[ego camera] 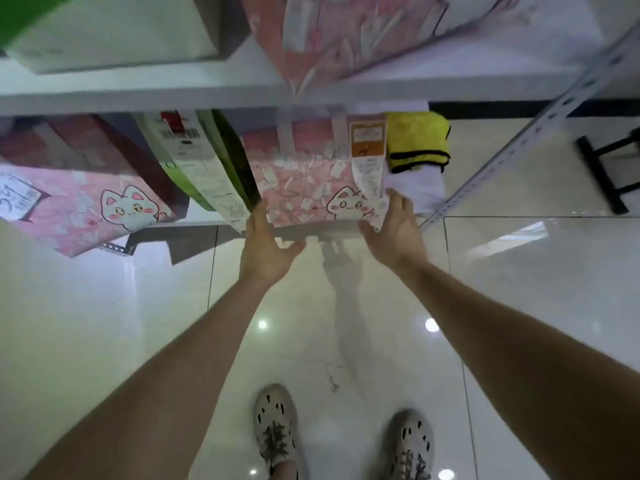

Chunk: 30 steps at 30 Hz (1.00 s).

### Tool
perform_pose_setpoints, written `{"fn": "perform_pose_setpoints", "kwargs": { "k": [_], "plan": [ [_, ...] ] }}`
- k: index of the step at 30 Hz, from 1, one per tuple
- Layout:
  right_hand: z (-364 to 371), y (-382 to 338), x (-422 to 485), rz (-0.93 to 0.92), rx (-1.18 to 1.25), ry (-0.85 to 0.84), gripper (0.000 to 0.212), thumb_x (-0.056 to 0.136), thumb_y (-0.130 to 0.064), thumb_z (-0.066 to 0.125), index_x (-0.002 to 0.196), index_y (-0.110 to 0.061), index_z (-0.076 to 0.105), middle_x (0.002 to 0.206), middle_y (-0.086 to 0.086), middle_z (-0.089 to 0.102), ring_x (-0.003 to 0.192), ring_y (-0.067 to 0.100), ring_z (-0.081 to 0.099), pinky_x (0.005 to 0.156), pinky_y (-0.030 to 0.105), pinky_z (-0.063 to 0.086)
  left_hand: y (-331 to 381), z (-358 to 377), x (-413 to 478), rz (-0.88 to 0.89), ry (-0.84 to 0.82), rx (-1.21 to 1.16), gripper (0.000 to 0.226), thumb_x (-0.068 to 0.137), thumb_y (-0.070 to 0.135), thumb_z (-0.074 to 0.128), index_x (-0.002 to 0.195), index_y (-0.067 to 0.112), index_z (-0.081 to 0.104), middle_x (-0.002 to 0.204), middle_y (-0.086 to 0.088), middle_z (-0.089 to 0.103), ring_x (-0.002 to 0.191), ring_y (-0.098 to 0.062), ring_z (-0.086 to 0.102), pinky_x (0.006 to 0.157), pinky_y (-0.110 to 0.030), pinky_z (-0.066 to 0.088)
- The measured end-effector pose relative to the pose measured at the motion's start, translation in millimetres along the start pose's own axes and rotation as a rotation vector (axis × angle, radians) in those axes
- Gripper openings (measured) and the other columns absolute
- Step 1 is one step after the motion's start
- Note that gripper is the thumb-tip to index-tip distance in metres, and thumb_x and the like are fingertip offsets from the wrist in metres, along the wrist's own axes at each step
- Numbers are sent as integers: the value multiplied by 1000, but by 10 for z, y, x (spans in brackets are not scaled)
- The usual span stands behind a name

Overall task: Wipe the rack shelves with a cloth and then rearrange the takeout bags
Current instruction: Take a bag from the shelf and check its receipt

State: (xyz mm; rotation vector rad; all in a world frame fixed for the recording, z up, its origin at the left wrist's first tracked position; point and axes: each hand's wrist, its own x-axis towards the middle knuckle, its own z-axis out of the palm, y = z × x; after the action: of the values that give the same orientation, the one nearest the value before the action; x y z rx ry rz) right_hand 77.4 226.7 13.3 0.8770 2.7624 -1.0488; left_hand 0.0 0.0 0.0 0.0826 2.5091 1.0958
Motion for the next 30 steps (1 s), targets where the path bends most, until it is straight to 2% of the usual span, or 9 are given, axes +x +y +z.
{"fn": "perform_pose_setpoints", "kwargs": {
  "k": [4,7,9,12,15,18,21,25,30],
  "plan": [
    [144,-34,466,42,49,127,94,93,-39,78,163,-7,23,156,20,41,140,39,47,111,49,46,-13,42,514,14,38,-190,128,79,28,96,172,28,8,173,2,34,158,-22,39,128,-50,38],
    [240,-51,709,69,97,100,70,97,-28,72,152,-8,35,146,17,55,129,38,57,100,40,49,-37,95,689,2,72,-159,123,84,30,93,172,28,6,167,2,46,152,-24,48,123,-45,42],
    [225,-63,745,101,145,94,51,101,-22,63,144,-10,39,136,15,64,117,39,65,87,38,51,-47,83,721,31,90,-133,109,91,25,87,170,29,12,158,1,57,139,-26,59,108,-34,48],
    [100,-78,584,130,236,45,52,100,-37,60,144,-16,42,128,8,68,106,32,68,80,37,54,-23,-15,653,63,102,-115,87,96,13,75,164,32,24,139,5,66,116,-20,67,92,-30,50],
    [-135,-150,192,173,326,-28,50,101,-58,47,137,-24,49,118,-3,67,101,25,67,79,37,50,89,-162,356,78,126,-103,63,100,7,65,152,29,37,124,10,68,104,-17,67,88,-34,54],
    [-434,-251,-270,255,391,-16,39,110,-44,31,124,-21,59,116,3,69,106,30,68,78,38,53,267,-325,-56,57,99,-106,47,102,3,55,142,24,42,124,2,70,107,-24,69,87,-38,56],
    [-790,-301,-718,293,328,-40,27,108,-31,47,130,-25,62,123,4,74,107,29,73,85,47,64,457,-538,-482,31,28,-70,37,105,3,52,135,22,43,127,-9,70,112,-32,70,89,-43,59],
    [-1225,-362,-1289,276,332,-125,53,87,-22,83,126,-33,49,127,-5,72,102,22,76,65,30,65,769,-799,-960,47,2,-46,30,106,5,51,121,31,42,120,-7,71,108,-33,71,85,-41,56],
    [-1720,-374,-2010,197,279,-118,71,74,-31,92,118,-32,37,118,-11,67,91,14,70,52,16,56,1176,-982,-1631,98,23,-43,24,110,9,51,125,26,46,119,-6,74,106,-31,73,87,-48,63]
  ]
}}
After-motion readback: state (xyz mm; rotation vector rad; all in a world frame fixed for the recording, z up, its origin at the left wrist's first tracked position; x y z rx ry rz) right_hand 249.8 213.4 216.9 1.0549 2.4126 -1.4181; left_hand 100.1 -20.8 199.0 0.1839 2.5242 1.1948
